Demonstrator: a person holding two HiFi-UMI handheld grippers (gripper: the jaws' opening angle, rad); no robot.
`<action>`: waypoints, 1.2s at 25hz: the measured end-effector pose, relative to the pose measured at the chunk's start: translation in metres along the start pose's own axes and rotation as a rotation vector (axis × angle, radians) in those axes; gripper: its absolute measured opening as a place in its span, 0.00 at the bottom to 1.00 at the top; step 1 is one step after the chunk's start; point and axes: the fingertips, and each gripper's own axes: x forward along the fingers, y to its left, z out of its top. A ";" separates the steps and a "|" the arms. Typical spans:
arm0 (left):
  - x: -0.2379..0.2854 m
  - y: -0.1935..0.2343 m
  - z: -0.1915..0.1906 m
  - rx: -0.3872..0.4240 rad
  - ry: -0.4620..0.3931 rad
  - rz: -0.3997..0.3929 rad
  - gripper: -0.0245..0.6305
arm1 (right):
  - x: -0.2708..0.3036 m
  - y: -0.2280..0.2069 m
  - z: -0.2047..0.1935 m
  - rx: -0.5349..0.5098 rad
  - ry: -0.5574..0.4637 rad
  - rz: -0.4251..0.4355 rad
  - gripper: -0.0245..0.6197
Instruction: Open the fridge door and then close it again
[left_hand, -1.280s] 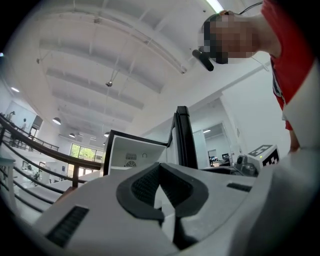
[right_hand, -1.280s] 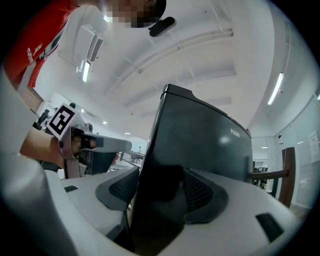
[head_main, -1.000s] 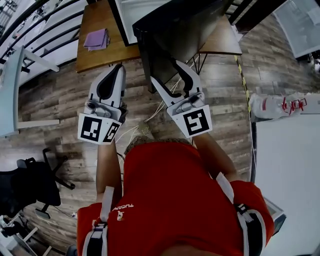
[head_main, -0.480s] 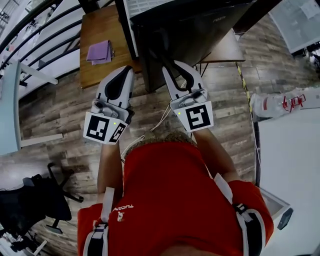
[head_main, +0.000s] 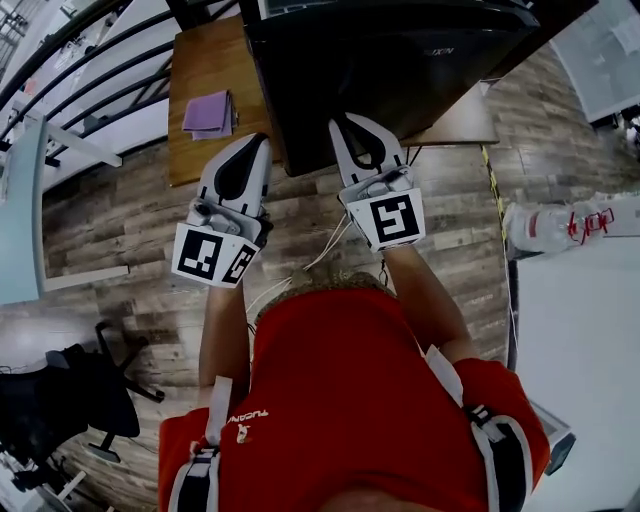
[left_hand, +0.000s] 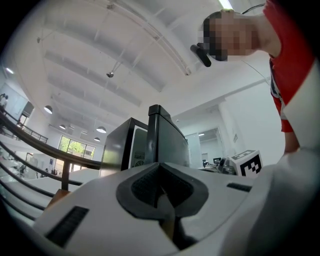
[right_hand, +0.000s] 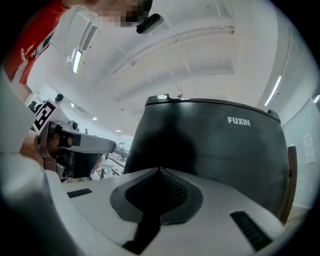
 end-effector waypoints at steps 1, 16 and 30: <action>0.002 0.001 0.000 0.003 0.001 0.004 0.05 | 0.005 -0.002 -0.001 0.004 -0.003 0.005 0.08; 0.020 0.034 -0.002 -0.011 -0.007 0.077 0.05 | 0.056 -0.029 -0.012 0.042 0.005 0.019 0.08; 0.024 0.028 -0.006 -0.008 0.008 0.096 0.05 | 0.048 -0.001 0.004 0.036 -0.010 0.184 0.08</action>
